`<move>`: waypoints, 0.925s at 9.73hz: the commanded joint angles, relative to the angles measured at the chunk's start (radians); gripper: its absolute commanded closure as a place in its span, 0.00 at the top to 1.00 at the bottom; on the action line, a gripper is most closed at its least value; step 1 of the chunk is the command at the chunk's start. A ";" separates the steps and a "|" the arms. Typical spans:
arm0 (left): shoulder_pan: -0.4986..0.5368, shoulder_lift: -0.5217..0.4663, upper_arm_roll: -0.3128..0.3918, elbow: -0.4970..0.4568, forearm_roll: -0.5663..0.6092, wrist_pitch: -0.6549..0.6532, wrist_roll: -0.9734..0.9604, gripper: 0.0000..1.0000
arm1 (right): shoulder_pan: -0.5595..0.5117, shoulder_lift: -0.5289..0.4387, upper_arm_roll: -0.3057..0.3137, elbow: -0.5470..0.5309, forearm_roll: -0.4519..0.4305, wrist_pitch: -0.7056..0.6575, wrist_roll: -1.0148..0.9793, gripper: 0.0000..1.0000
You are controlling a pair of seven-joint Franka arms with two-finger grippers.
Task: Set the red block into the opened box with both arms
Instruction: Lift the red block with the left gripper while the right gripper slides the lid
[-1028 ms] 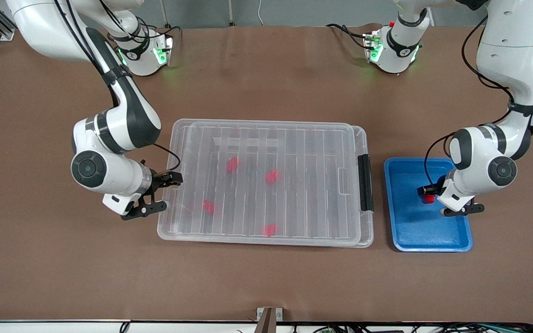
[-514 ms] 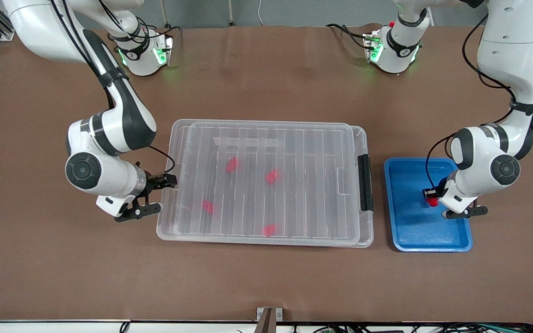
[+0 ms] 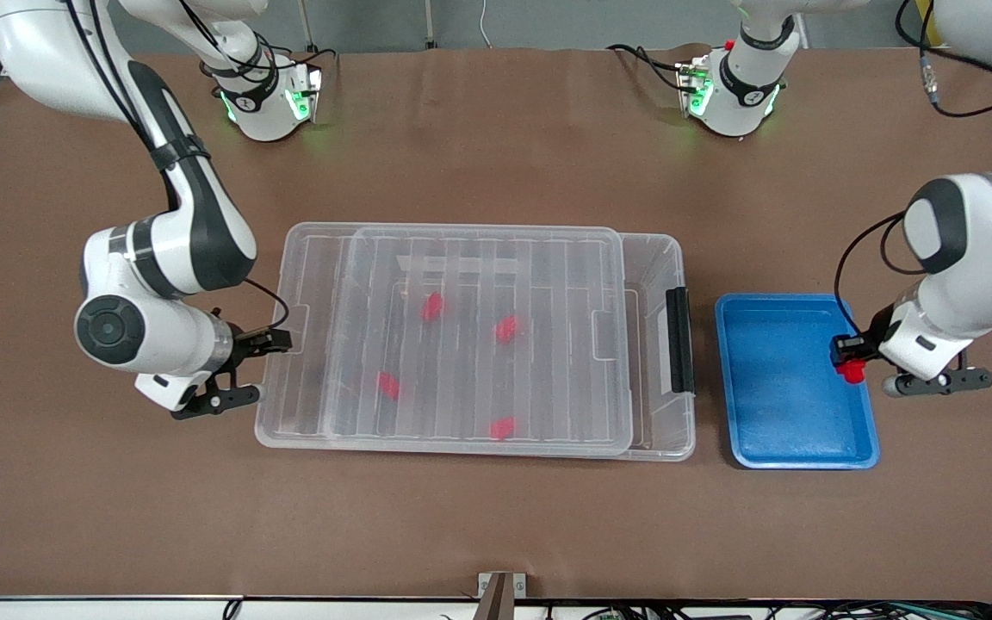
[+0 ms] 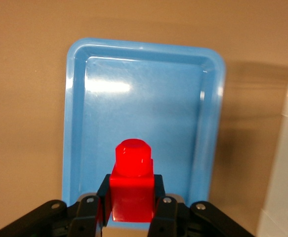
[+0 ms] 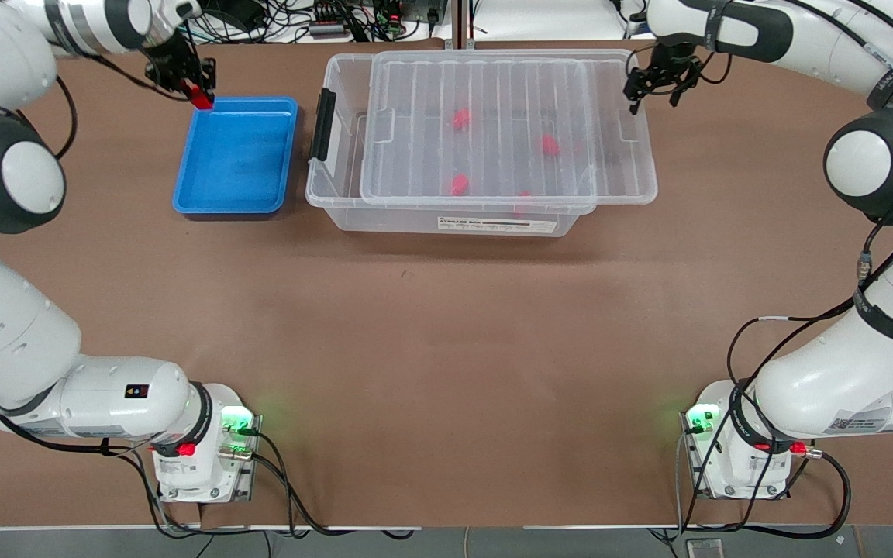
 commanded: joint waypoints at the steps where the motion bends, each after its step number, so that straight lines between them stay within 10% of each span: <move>1: 0.000 -0.032 -0.082 0.014 0.000 -0.075 -0.005 0.00 | -0.010 -0.018 -0.068 0.001 -0.022 -0.005 -0.121 1.00; 5: -0.011 0.006 -0.324 0.023 0.007 -0.059 -0.143 0.00 | -0.010 -0.018 -0.109 0.018 -0.016 -0.008 -0.188 1.00; 9: -0.031 0.283 -0.514 0.184 0.201 -0.041 -0.438 0.00 | -0.003 -0.026 -0.105 0.176 0.059 -0.210 -0.066 1.00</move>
